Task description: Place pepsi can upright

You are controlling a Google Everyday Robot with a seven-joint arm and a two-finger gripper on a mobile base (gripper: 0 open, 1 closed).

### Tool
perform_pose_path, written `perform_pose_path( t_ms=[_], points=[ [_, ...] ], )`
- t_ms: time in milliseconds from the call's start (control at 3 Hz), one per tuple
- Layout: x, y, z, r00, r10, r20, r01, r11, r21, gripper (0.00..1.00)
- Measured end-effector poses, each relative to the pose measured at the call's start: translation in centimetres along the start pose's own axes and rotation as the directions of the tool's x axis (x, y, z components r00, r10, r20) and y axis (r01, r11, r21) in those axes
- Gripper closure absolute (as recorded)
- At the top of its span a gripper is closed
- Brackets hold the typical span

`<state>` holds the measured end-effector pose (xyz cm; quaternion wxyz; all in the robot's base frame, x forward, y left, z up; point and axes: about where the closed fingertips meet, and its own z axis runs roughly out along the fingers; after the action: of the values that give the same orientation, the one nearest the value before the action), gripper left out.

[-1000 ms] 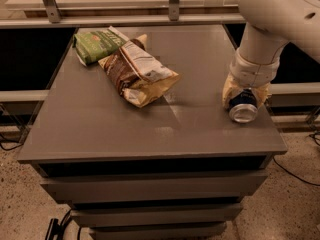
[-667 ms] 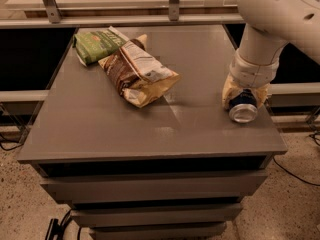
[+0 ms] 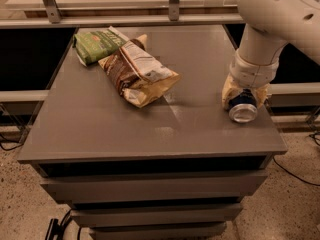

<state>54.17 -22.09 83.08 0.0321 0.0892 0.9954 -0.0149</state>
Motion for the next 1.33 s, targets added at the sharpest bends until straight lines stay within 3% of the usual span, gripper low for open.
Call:
perform_pose_path(
  t_ms=[333,667,1000,1333],
  points=[
    [0.1,0.1,-0.1,1.000,-0.024,0.009,0.025,0.9997,-0.005,0.96],
    [0.0,0.1,-1.2,0.997,-0.069,0.021,0.070,0.9966,-0.045,1.00],
    [-0.2,0.6,-3.3,0.990,-0.133,0.038,0.136,0.9867,-0.089,1.00],
    [-0.7,1.4,-5.8,0.977,-0.201,0.078,0.210,0.9691,-0.130,1.00]
  ],
)
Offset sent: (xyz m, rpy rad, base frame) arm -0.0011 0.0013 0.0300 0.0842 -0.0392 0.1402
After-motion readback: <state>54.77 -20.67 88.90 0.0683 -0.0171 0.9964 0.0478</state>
